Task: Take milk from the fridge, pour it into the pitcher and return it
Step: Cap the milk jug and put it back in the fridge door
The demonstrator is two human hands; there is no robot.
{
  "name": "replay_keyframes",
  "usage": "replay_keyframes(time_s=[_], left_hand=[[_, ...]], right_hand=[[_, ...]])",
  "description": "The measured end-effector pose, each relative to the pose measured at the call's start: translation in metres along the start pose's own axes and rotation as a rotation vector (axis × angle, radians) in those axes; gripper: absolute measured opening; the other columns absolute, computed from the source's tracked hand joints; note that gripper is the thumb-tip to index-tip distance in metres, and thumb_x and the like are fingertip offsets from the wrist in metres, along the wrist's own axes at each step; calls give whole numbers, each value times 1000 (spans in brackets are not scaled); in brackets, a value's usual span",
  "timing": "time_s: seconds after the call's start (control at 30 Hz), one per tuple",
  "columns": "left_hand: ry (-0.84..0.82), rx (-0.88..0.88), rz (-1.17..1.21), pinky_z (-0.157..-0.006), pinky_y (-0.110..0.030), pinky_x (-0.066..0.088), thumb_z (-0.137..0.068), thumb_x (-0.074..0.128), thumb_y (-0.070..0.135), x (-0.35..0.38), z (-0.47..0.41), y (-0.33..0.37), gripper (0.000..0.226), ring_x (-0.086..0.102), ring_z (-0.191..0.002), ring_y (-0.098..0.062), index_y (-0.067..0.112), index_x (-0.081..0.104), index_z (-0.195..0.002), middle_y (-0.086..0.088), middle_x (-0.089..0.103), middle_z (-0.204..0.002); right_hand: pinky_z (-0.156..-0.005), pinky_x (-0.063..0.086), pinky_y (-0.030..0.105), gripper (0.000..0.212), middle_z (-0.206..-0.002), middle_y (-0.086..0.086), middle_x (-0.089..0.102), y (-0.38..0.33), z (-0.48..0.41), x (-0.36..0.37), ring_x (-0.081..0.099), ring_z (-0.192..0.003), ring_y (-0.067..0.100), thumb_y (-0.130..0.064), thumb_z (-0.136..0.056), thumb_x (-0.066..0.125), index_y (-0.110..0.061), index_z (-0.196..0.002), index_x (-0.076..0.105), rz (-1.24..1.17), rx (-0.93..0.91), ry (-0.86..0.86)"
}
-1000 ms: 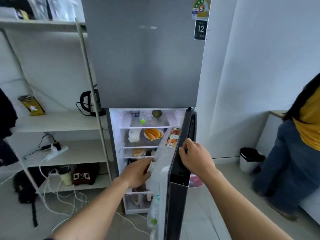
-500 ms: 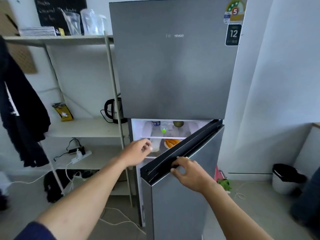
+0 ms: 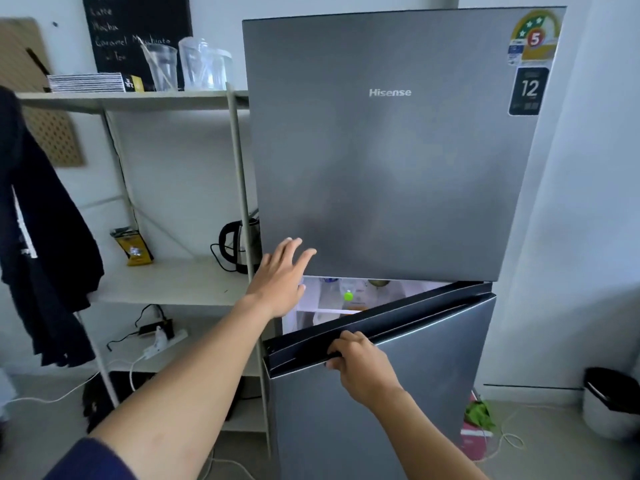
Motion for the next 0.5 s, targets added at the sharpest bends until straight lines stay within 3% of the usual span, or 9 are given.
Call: replay_keyframes(time_s=[0.23,0.4,0.5], left_hand=[[120,-37,-25,-120,-46,15,-92,65,27,1,-39,-22,87,-9,-153,-33,23,9,-158,-13,-6,-165],[251,-12,-20,-121,-53,10,-85,74,35,-2,-78,-36,96,-3,-152,-40,21,13,-158,-16,-1,-165],[203,-5,-42,-121,-53,-1,-91,67,37,18,-98,-45,98,-13,-150,-42,22,-5,-157,-13,-16,-163]], right_hand=[[-72,36,25,22,-113,-3,57,-4,-46,20,47,-108,17,-25,-97,51,-16,-111,66,-9,39,64],[-75,30,21,21,-110,-4,58,5,-79,33,46,-108,18,-25,-94,55,-17,-110,66,-35,63,125],[-84,32,22,19,-108,-5,59,7,-102,40,47,-105,18,-25,-93,58,-18,-107,67,-38,73,168]])
Point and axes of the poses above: each hand's wrist, its own z-axis away from the middle knuckle, its own x-axis out of the palm, y = z × x, the point moved 8 cm from there along -z, towards the middle knuckle
